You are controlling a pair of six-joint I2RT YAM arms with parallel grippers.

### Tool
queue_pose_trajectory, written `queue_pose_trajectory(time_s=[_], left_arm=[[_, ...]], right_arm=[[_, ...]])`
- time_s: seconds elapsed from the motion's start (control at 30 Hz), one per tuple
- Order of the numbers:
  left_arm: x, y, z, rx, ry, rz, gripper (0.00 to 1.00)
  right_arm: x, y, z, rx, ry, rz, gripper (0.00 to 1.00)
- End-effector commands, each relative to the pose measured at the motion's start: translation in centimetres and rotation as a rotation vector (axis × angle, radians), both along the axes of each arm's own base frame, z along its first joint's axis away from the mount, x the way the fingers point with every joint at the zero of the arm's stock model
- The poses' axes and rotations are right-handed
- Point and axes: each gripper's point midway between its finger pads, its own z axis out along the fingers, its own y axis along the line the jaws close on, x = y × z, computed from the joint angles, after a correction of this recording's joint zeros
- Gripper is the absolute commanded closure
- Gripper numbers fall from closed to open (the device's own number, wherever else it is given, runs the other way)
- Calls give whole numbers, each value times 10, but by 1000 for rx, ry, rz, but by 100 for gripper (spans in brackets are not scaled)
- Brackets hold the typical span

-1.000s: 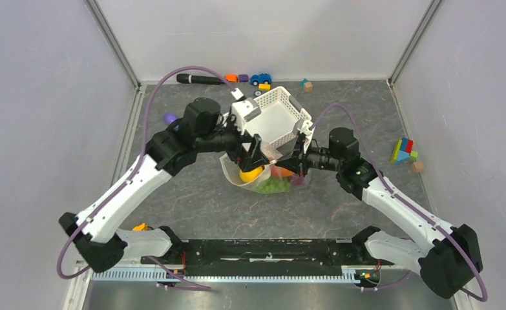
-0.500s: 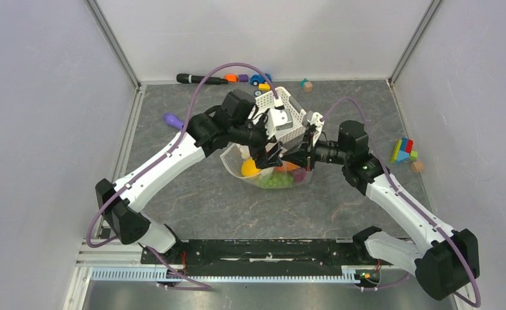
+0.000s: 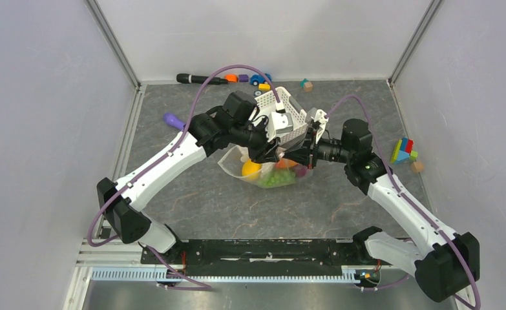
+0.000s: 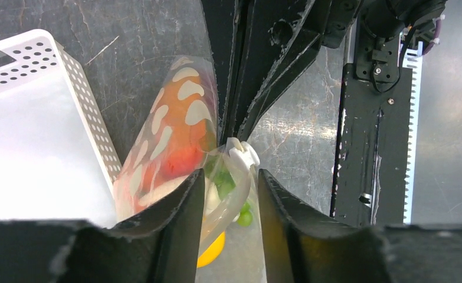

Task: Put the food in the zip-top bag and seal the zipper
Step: Adjust the zipper food storage bag at the center of the board.

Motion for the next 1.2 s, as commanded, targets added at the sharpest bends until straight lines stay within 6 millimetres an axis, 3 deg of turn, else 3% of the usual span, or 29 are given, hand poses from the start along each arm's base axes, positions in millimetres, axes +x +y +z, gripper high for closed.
queue_pose_trajectory(time_s=[0.0, 0.07, 0.17, 0.3, 0.37, 0.47, 0.57, 0.63, 0.83, 1.0, 1.17], left_arm=[[-2, -3, 1, -2, -9, -23, 60], [-4, -3, 0, -3, -4, -23, 67], [-3, -4, 4, -15, -2, -4, 97], [-6, -9, 17, -83, -3, 1, 98], [-5, -13, 29, -144, -7, 19, 98], [-9, -17, 45, -208, 6, 29, 98], [-21, -17, 52, -242, 12, -26, 98], [-25, -17, 53, -246, 9, -49, 98], [-46, -9, 46, -205, 8, -191, 98], [-47, -1, 42, -167, -27, -207, 98], [-45, -2, 46, -176, -32, -192, 98]], right_arm=[[-2, -1, 44, 73, -106, 19, 100], [-1, -2, 43, 77, -90, 10, 100], [-2, -4, 41, 71, -103, 16, 100], [-9, -9, 28, 17, -223, 57, 99], [-9, -15, 11, -45, -318, 51, 86], [-7, -24, -4, -101, -407, 20, 50], [-20, -23, -3, -96, -489, 86, 22], [-24, -22, 4, -78, -515, 105, 11], [-19, -23, 23, -44, -534, 52, 6], [-38, -16, 37, 28, -544, 147, 7], [-56, -9, 23, 66, -498, 266, 11]])
